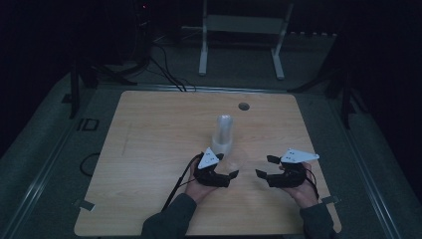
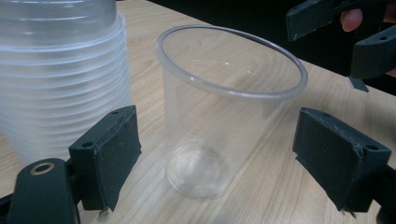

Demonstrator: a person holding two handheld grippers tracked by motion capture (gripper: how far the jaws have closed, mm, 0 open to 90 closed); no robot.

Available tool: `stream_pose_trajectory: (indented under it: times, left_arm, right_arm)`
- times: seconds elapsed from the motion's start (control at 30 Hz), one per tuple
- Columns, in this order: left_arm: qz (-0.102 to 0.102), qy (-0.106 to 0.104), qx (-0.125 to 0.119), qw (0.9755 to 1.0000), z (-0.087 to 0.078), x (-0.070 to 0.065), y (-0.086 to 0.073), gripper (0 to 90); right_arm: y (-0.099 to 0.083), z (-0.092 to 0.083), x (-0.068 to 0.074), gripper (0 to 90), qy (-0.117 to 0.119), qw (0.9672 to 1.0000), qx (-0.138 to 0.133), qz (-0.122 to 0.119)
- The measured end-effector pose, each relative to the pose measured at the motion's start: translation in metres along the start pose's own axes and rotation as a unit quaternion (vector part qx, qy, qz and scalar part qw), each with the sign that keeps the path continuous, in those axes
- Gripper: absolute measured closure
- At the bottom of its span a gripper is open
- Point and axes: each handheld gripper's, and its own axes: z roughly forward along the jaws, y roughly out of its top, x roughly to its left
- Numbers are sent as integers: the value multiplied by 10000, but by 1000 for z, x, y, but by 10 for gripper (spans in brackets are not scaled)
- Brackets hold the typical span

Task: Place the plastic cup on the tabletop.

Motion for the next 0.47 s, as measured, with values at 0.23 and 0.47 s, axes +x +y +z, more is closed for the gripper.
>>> stream_pose_trajectory:
  times: [0.23,0.47]
  left_arm:
    - [-75,0,-109,9999,-11,1,-5,149]
    - [-209,39,-198,9996,-18,4,-8,150]
  right_arm:
    - [0,0,0,257,-11,10000,8,11]
    - [-1,-1,-2,258,-31,10000,-1,30]
